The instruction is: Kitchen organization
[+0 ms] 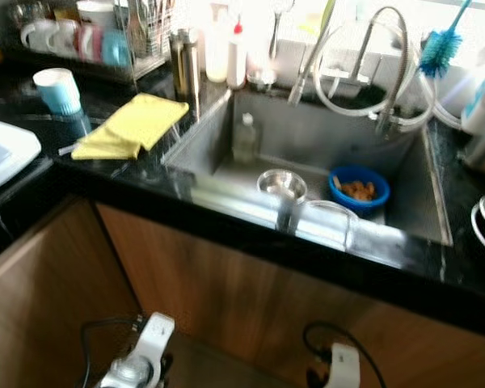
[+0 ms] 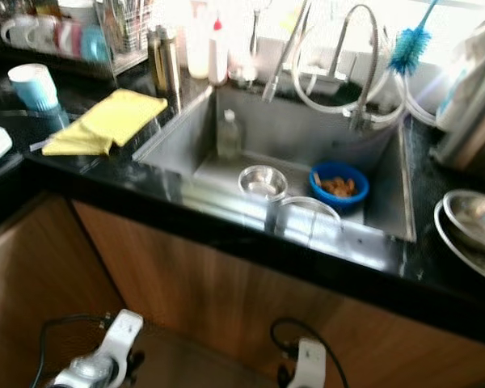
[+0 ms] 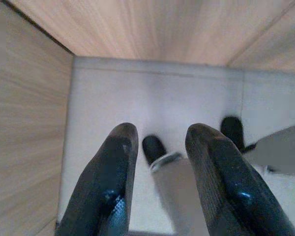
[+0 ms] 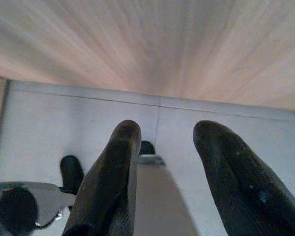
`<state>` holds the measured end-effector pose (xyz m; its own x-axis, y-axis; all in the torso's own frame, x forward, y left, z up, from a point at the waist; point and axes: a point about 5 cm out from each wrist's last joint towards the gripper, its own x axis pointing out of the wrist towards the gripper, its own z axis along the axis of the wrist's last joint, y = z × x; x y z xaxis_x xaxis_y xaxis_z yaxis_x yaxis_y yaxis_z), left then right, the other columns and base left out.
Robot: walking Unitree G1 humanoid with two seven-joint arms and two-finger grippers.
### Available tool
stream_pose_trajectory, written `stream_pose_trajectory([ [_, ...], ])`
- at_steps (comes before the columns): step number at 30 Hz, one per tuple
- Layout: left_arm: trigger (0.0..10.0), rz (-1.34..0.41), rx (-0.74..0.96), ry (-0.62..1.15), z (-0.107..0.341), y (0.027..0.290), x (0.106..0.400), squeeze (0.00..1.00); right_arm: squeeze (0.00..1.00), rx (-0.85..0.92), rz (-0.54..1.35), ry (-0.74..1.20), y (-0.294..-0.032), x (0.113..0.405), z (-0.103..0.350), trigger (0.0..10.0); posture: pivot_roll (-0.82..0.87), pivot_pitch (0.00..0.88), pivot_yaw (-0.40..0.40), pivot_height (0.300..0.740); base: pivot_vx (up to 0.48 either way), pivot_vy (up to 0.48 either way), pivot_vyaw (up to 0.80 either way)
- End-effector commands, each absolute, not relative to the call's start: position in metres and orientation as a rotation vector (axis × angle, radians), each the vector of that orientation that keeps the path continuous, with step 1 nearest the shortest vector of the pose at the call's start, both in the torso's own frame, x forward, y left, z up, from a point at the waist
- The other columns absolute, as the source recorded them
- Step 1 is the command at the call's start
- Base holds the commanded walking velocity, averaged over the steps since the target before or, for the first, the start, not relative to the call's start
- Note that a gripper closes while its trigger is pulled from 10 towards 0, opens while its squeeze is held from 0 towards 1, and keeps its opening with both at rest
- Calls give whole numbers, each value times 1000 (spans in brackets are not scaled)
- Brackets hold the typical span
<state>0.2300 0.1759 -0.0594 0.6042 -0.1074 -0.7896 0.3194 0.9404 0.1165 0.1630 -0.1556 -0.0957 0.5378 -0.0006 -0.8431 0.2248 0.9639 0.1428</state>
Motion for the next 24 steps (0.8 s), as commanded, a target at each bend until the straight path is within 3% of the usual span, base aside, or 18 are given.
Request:
stream_pose_trajectory([
  [1, 10000, -247, 269, 905, -61, 181, 227, 0, 0, 242, -135, 980, -156, 168, -94, 10000, 252, 63, -91, 732, 0, 0, 0],
  [24, 10000, -225, 216, 905, -64, 175, 223, 0, 0, 240, -147, 946, -163, 174, -90, 10000, 254, 44, -119, 732, 0, 0, 0],
])
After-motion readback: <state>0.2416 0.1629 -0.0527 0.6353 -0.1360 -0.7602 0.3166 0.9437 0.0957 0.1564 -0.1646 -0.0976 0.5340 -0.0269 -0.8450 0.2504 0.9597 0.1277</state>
